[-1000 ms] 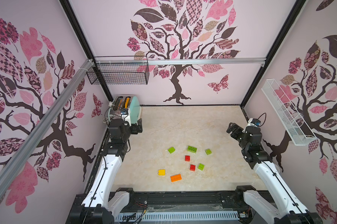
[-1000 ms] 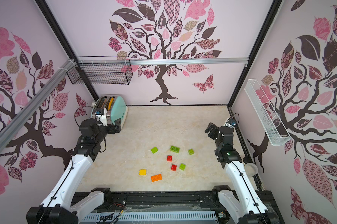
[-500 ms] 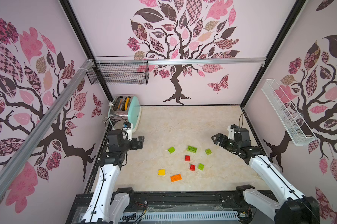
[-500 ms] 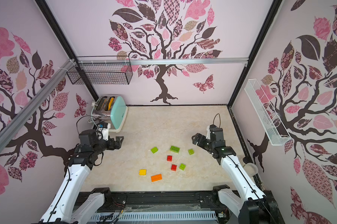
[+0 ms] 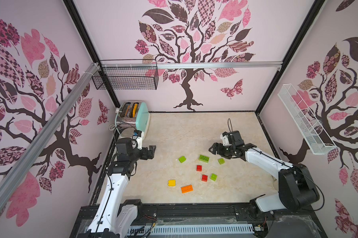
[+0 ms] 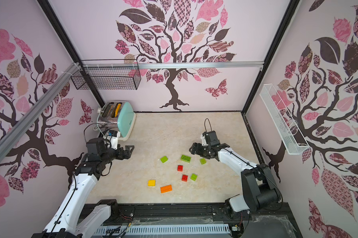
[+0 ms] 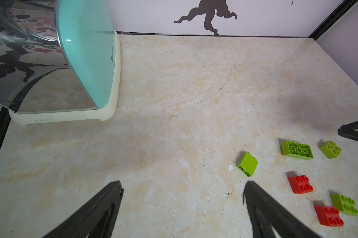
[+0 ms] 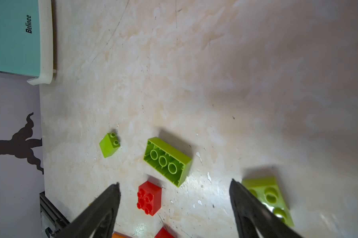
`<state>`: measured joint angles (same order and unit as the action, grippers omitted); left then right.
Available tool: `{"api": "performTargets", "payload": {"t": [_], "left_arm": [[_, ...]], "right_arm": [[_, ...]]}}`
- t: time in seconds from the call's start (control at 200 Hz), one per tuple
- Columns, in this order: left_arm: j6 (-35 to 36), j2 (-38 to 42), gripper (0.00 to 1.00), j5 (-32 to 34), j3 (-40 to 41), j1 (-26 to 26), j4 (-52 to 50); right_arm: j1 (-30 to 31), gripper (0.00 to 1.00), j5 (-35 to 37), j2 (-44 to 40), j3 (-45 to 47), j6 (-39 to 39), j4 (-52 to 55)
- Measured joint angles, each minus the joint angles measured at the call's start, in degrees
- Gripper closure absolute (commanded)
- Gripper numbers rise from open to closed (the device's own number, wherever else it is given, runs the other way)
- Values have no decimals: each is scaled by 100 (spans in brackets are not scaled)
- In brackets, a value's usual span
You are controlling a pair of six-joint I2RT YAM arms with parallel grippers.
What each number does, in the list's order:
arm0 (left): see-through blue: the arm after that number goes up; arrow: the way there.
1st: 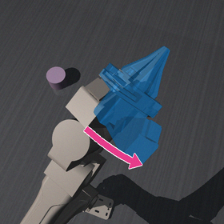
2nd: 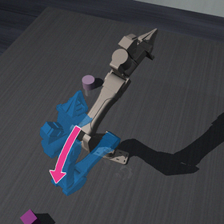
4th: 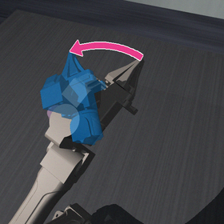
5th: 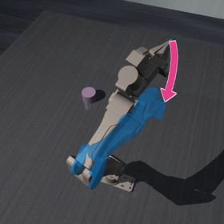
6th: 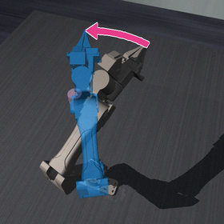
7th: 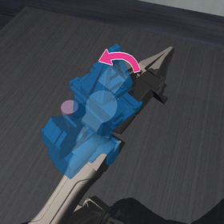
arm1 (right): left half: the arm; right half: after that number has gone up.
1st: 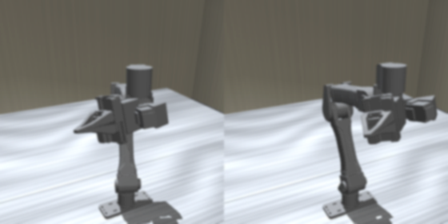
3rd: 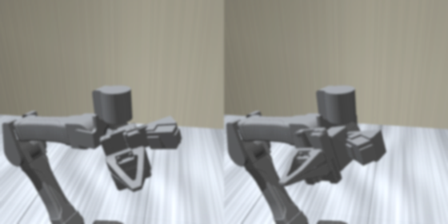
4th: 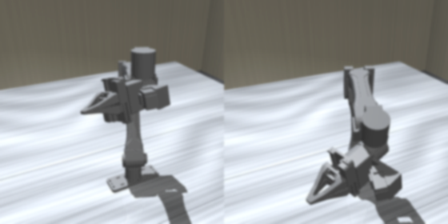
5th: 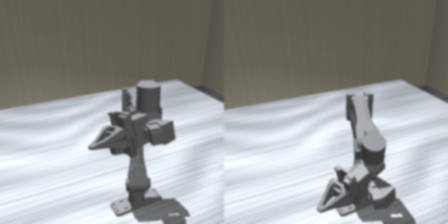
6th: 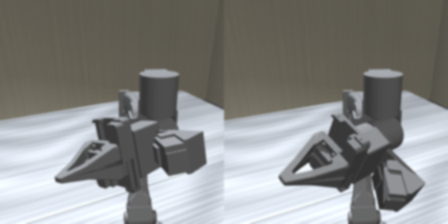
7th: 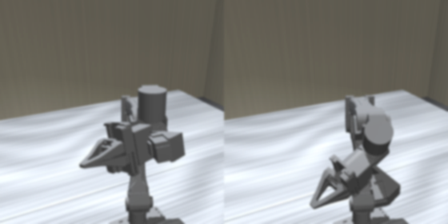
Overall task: Assemble a giraffe with lego
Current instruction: Adjust the lego brick at the center of the board.
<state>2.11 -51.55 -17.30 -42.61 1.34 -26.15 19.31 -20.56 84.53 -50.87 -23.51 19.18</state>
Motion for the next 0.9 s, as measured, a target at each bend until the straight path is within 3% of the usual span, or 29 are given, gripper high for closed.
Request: {"api": "performTargets", "payload": {"t": [0.17, 0.29, 0.415, 0.9], "left_arm": [[-7, 0, 2, -11, 0, 0, -2], [-9, 2, 2, -55, 0, 0, 22], [-9, 26, 2, -57, 0, -31, 24], [-20, 122, 2, -133, 0, -81, 26]], "right_arm": [[317, 16, -118, 761, -660, 166, 4], [625, 24, -144, 1447, -1320, 304, 166], [831, 26, -221, 1996, -1738, 313, 166], [1207, 26, -310, 2166, -1513, 271, 470]]}}
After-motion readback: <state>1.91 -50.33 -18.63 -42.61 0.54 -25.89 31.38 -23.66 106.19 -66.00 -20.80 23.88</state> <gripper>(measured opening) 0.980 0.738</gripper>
